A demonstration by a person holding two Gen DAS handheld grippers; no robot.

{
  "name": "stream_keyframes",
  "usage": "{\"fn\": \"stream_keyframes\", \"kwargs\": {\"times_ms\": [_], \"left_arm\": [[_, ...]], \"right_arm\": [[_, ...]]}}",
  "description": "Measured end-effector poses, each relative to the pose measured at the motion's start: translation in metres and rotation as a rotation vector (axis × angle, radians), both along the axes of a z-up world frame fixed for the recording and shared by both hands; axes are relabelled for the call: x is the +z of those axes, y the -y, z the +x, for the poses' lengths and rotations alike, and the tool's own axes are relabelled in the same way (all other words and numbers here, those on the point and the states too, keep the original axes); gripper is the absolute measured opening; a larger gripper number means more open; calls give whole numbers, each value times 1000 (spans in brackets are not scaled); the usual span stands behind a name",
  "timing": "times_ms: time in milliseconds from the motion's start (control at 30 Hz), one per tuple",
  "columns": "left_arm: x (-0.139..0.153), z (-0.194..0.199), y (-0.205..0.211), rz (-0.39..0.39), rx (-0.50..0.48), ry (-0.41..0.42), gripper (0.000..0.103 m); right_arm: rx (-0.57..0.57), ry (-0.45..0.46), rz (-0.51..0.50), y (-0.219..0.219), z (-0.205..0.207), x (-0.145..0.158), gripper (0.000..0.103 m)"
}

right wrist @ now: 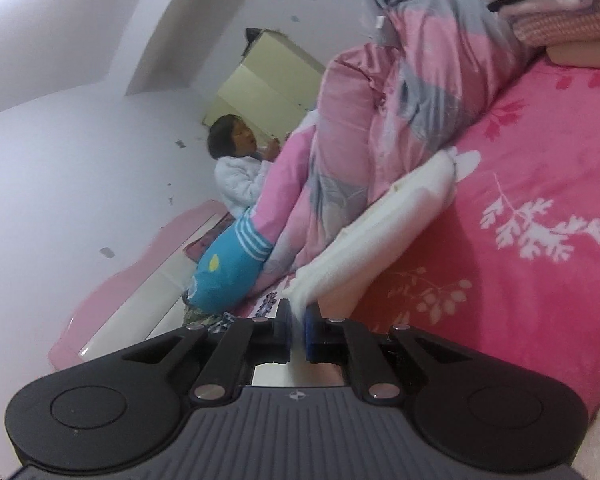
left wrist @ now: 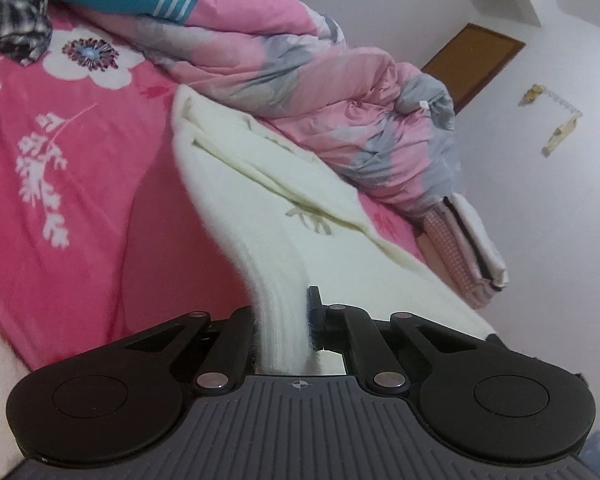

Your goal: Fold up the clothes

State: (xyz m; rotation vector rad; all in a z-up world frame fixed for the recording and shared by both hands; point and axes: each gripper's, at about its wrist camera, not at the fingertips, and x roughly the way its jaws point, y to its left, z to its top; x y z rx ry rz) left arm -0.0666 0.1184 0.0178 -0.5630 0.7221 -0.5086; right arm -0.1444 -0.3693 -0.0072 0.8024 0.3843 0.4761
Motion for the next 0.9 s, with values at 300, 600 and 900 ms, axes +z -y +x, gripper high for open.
{"fn": "stream_keyframes", "kwargs": {"times_ms": [300,600,900], "left_arm": [[8,-52,-19,-68,0,12,2],[10,-90,-33,-82,-10,-27,2],[23,-29,-31,-104,-2,46,2]], "right_arm": [[4,14,1,-5,-65,8,6],[16,-47,0,-17,-122,15,6],[30,24,13,-13,-60,20,6]]}}
